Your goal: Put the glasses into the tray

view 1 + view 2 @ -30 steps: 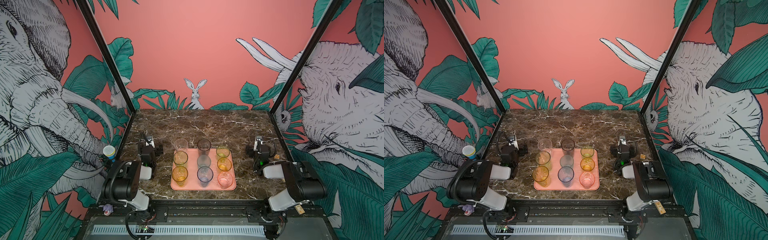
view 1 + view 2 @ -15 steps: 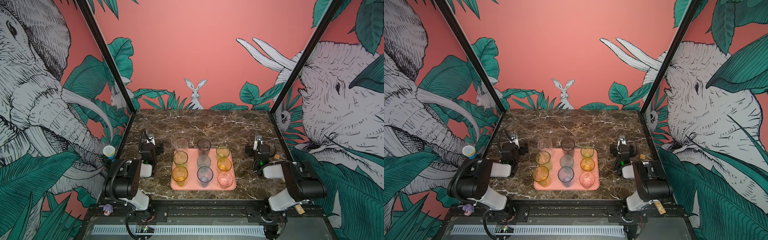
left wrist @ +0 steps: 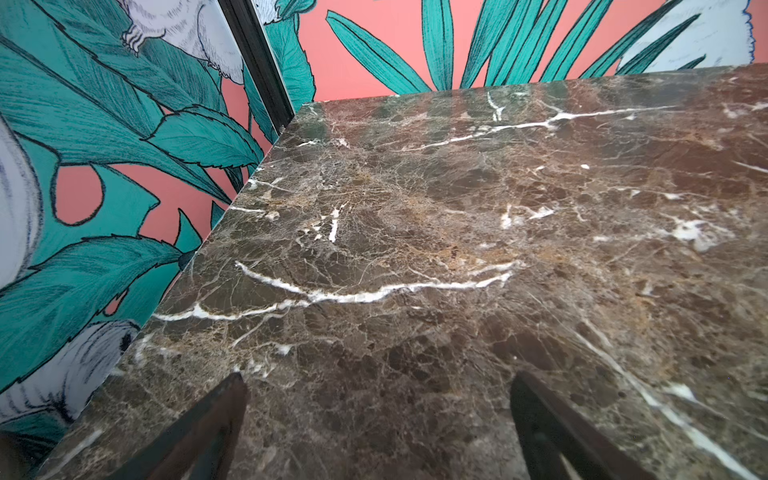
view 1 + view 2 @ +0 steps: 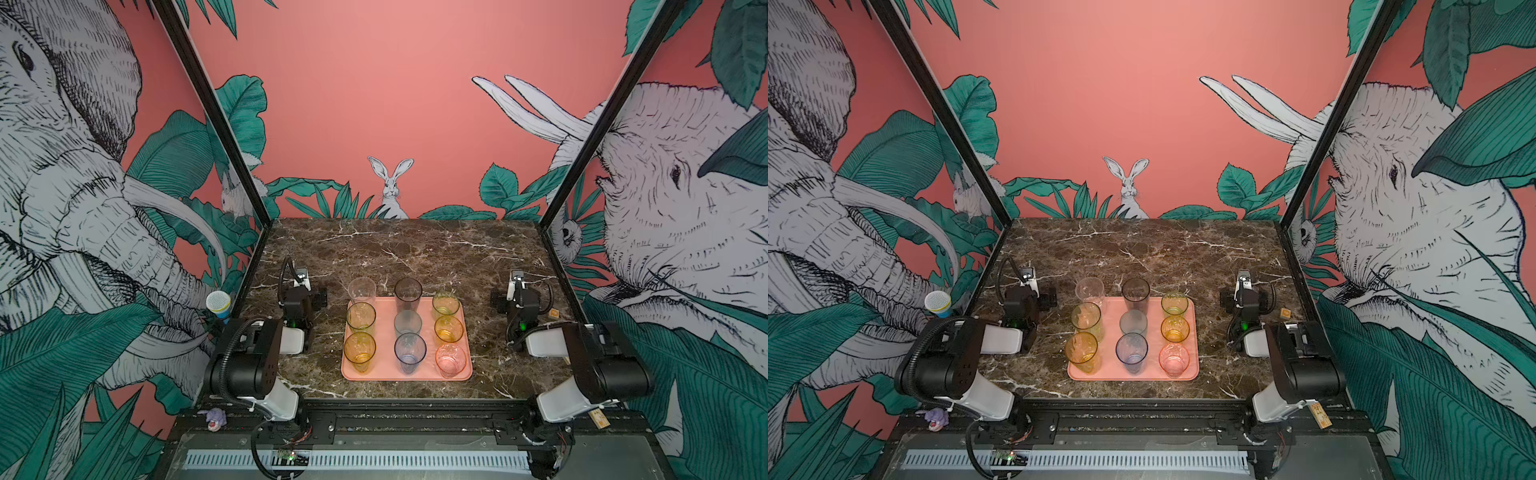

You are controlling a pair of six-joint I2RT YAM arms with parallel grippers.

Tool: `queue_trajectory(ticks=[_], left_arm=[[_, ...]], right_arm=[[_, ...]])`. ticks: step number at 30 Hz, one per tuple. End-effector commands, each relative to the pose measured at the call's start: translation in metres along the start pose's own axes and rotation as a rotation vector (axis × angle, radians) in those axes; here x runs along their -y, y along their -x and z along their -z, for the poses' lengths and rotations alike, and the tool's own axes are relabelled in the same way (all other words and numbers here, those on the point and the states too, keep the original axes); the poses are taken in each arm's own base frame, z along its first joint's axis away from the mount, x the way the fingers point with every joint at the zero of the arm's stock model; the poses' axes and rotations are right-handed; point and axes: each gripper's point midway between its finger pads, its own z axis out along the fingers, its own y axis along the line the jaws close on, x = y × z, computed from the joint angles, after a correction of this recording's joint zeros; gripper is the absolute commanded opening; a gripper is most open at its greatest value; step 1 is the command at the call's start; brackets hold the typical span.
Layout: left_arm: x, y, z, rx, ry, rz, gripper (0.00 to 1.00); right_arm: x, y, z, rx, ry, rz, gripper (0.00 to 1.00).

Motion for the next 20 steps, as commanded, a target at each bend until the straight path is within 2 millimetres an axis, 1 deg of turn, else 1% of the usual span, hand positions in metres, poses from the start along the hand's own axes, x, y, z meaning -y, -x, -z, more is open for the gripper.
queue_trajectory(ticks=[1, 20], left_arm=[[0.0004, 0.01, 0.0, 0.023, -0.001, -0.006, 1.0], [-0.0001, 0.0097, 0.0, 0.023, 0.0, -0.006, 1.0]], right_arm=[[0.0025, 0.0124, -0.0003, 0.05, -0.008, -0.026, 0.99], [0.0024, 0.0122, -0.0001, 0.05, -0.007, -0.027, 0.99]])
